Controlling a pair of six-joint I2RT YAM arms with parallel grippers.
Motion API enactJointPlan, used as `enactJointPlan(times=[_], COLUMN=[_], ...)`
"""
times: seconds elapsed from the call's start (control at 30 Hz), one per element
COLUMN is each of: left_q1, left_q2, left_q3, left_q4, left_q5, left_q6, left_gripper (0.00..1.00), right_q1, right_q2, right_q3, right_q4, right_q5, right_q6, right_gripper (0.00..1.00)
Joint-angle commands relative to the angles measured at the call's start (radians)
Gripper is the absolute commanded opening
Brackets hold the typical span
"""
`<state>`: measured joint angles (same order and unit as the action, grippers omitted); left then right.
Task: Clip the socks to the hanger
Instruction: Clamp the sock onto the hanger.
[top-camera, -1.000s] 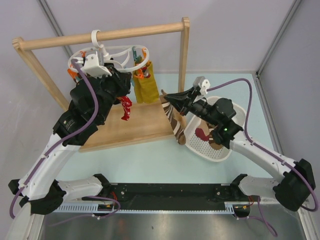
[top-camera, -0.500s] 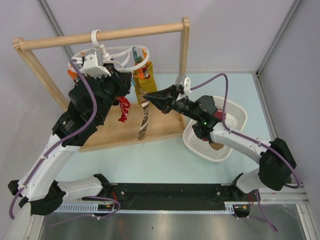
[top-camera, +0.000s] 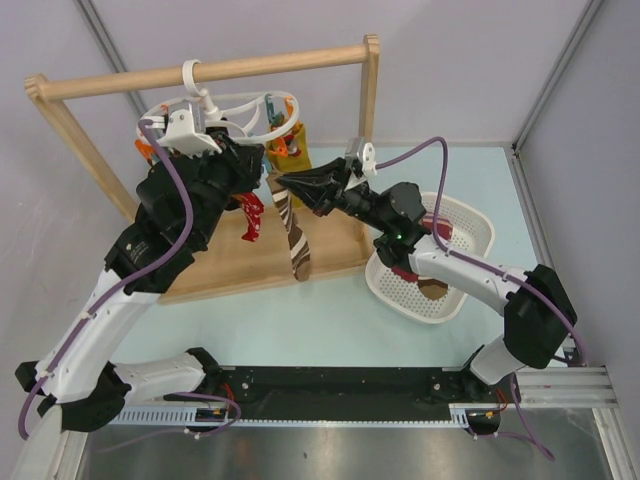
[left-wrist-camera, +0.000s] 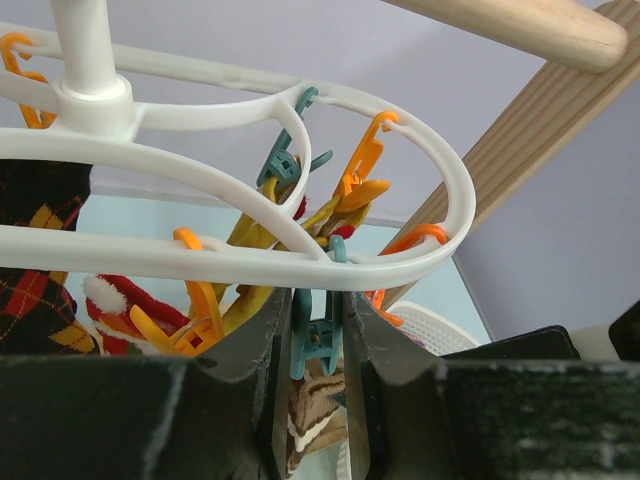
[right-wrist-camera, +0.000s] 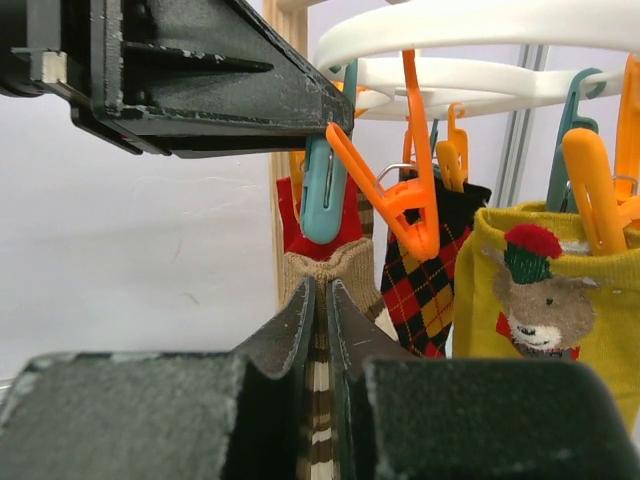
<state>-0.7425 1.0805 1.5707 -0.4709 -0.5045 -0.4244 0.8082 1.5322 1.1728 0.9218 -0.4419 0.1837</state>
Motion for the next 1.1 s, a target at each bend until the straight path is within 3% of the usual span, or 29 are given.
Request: enactJointPlan(times=[0.0, 1.07], left_q1=[0.009, 0.009], left_q2=[-0.025, -0.036], left_q3=[-0.008, -0.026], left_q4=[0.057, 0.08], left_q5=[0.02, 0.041], left_q6=[-0.014, -0.005], left_gripper=[0.01, 0.01], right_q1=[0.005, -0.027], right_q2=[0.02, 0.075], right_q3=[0.065, 0.136], right_q4=[0.068, 0.109], right_q5=[0.012, -0.023], right_q6=[0.013, 0.142], right_gripper=[0.0, 0.0])
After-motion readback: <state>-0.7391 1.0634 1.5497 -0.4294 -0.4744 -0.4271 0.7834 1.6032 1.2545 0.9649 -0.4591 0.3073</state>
